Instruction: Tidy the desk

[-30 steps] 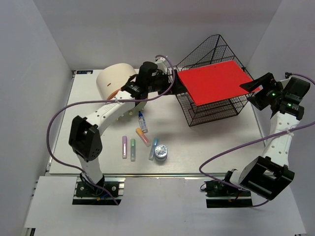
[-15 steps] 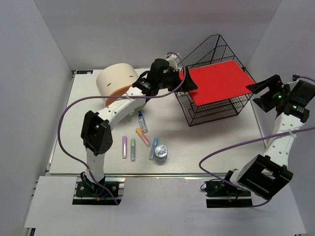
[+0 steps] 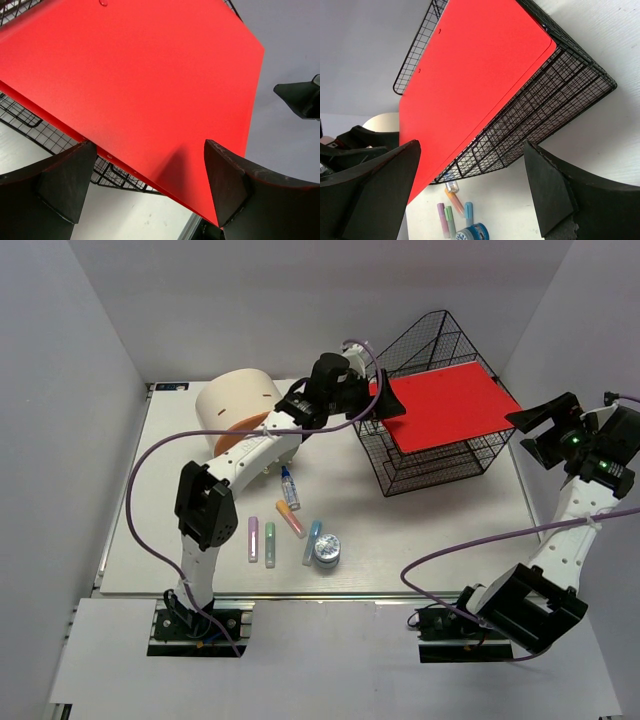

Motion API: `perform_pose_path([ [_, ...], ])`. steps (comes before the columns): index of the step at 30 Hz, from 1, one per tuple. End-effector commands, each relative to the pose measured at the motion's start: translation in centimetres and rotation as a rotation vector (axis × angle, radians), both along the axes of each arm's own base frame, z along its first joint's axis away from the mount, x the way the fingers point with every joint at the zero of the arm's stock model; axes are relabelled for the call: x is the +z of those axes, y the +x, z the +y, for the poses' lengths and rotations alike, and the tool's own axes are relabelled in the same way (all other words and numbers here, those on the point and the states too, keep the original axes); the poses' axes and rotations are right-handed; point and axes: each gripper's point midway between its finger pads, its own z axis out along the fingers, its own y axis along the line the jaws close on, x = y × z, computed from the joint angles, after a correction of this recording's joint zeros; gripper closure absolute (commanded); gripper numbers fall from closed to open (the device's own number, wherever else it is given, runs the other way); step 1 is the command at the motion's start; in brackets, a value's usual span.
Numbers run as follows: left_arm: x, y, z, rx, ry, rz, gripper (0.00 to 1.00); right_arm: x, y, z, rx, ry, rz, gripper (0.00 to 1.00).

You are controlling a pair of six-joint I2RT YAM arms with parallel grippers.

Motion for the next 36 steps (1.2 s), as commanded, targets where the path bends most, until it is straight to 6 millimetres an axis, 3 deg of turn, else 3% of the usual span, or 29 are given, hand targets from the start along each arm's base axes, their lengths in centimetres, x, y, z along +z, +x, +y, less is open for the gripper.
perform_pose_path([
  [1, 2.6, 0.2, -0.6, 0.0, -0.035, -0.05, 0.02, 0.2, -0.4, 0.0, 0.012, -0.016, -0.017, 0.11],
  [9, 3.0, -0.2, -0.2, -0.004, -0.03, -0.054, 0.02, -0.1, -1.1, -1.1, -0.012, -0.046, 0.008, 0.11],
  [12, 3.6, -0.5, 1.5, 0.026, -0.02, -0.065, 0.02, 0.3, -1.3, -1.6, -0.02, -0.061, 0.011, 0.11],
  [13, 2.8, -0.8, 1.8, 0.027, -0.006, -0.052, 0.02, 0.3, -1.3, -1.8, -0.022, -0.068, 0.012, 0.11],
  [14, 3.8, -0.9, 2.7, 0.041, -0.015, -0.066, 0.02, 0.2, -1.5, -1.8, -0.019, -0.064, 0.023, 0.11],
  [19, 4.6, -1.6, 4.7, 0.076, 0.035, -0.111, 0.02, -0.3, -1.8, -2.0, 0.002, -0.077, 0.047, 0.11],
  [24, 6.8, -2.6, 6.5, 0.115, 0.033, -0.172, 0.02, 0.7, -2.1, -1.9, 0.022, -0.104, 0.023, 0.11],
  [29, 10.0, -3.8, 8.7, 0.133, 0.053, -0.271, 0.02, 1.8, -3.0, -1.3, 0.084, -0.161, 0.018, 0.11],
  [30, 11.7, -4.6, 9.7, 0.146, 0.047, -0.309, 0.02, 2.2, -3.2, -1.0, 0.116, -0.172, 0.005, 0.11],
  [32, 12.6, -5.6, 11.2, 0.159, 0.06, -0.351, 0.02, 3.6, -3.9, -0.2, 0.173, -0.2, -0.019, 0.11],
  [33, 13.3, -7.2, 12.9, 0.176, 0.052, -0.367, 0.02, 4.4, -4.1, 0.7, 0.253, -0.218, -0.076, 0.11],
  [35, 13.6, -8.5, 14.8, 0.214, 0.056, -0.388, 0.02, 6.7, -5.1, 3.3, 0.392, -0.206, -0.205, 0.11],
  [36, 12.0, -9.3, 15.6, 0.214, 0.083, -0.367, 0.02, 7.3, -5.5, 4.0, 0.45, -0.257, -0.272, 0.11],
])
